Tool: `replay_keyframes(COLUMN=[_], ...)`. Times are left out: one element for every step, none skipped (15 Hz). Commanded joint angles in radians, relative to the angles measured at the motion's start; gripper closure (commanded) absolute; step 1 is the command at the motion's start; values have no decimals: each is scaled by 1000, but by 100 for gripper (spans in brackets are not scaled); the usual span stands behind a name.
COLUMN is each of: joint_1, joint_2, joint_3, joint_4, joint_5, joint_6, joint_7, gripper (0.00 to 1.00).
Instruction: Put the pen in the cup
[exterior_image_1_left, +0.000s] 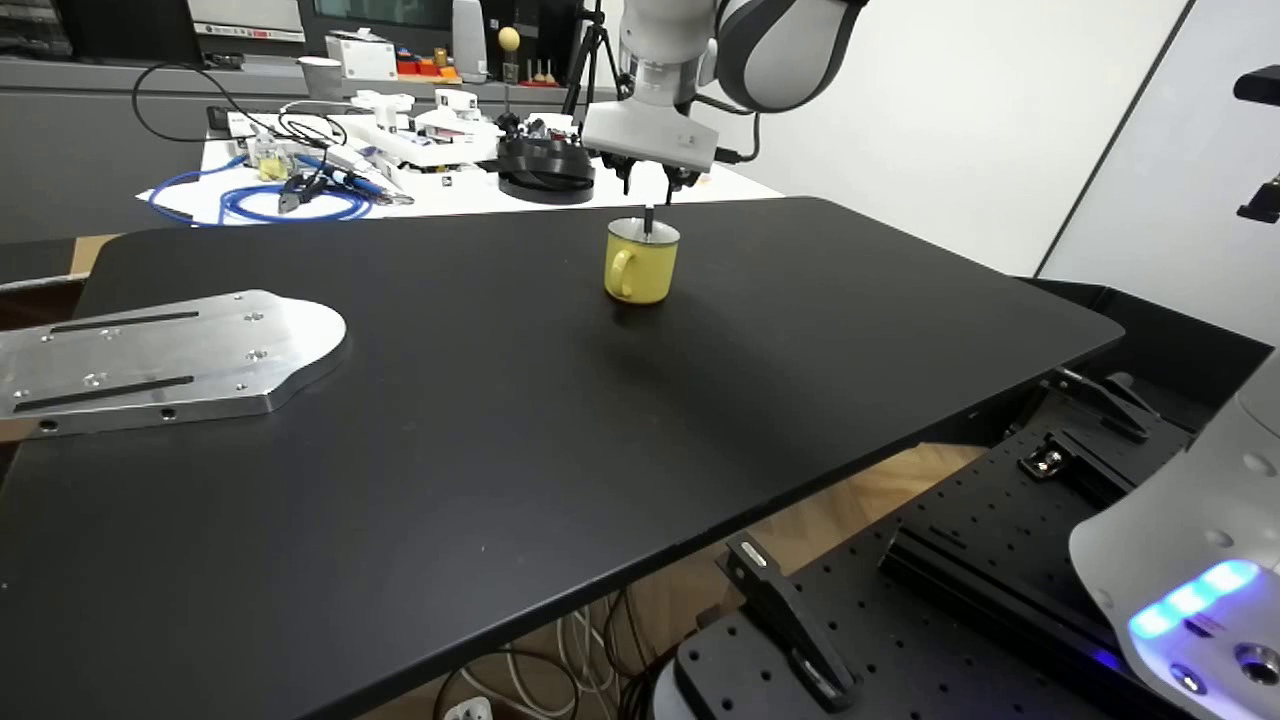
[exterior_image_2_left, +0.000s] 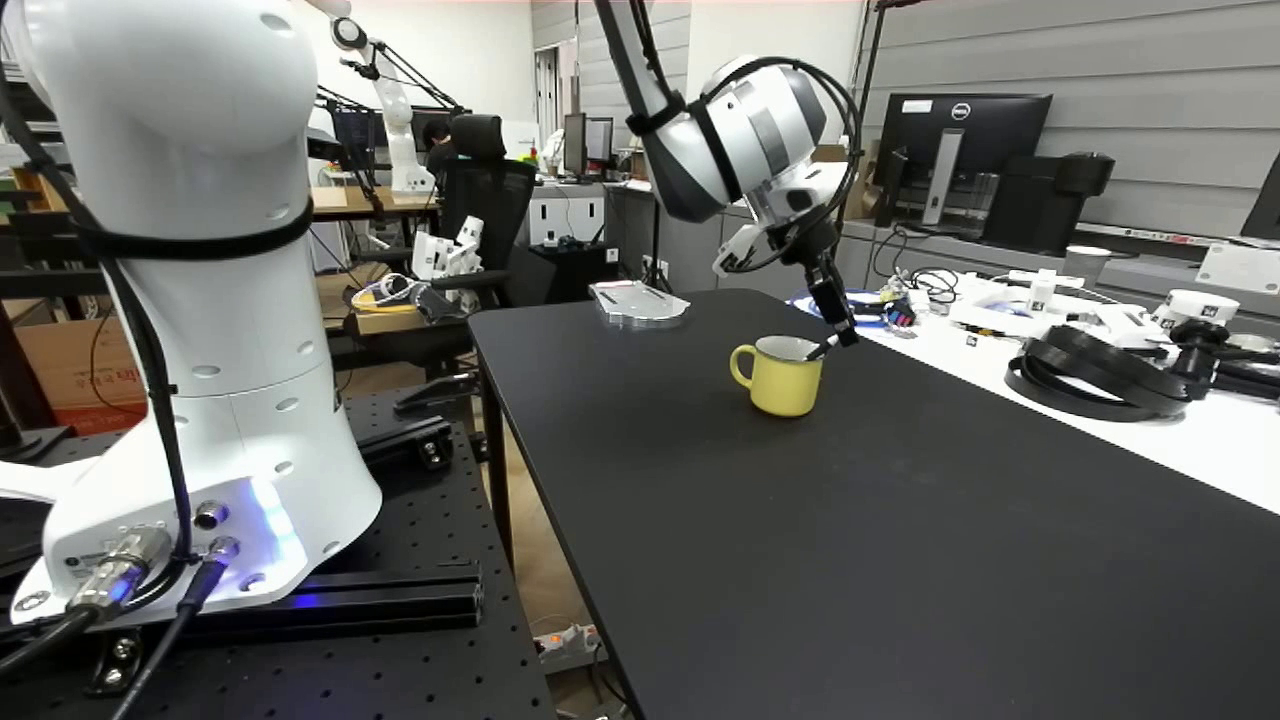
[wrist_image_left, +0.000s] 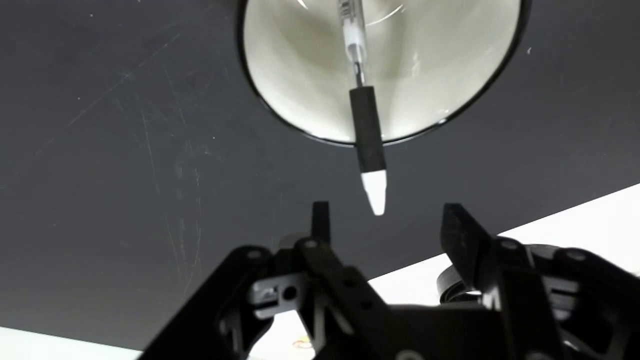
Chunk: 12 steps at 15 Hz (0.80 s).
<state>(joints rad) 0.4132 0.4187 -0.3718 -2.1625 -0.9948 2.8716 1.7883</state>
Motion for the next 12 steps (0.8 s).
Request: replay_keyframes(joint_1=[7, 9, 10, 8, 8, 10, 10, 12, 0, -1, -1, -1], joint_2=[-34, -43, -55, -67, -80, -92, -103, -113, -77, -84, -83, -80], joint_3=[-9, -12, -17, -19, -24, -31, -37, -44, -26, -28, -28, -27], joint_4=[2, 3, 3, 1, -2, -3, -5, -6, 7, 6, 5, 4], joint_5=[2, -1, -5, -4, -7, -12, -17, -26, -4, -5, -5, -5], joint_6=[-25, -28, -29, -30, -31, -33, -38, -45, -23, -24, -24, -23], joint_7=[9, 11, 13, 11, 14, 20, 23, 28, 1, -2, -3, -3], gripper=[9, 1, 0, 0, 0, 0, 0, 0, 0, 0, 0, 0])
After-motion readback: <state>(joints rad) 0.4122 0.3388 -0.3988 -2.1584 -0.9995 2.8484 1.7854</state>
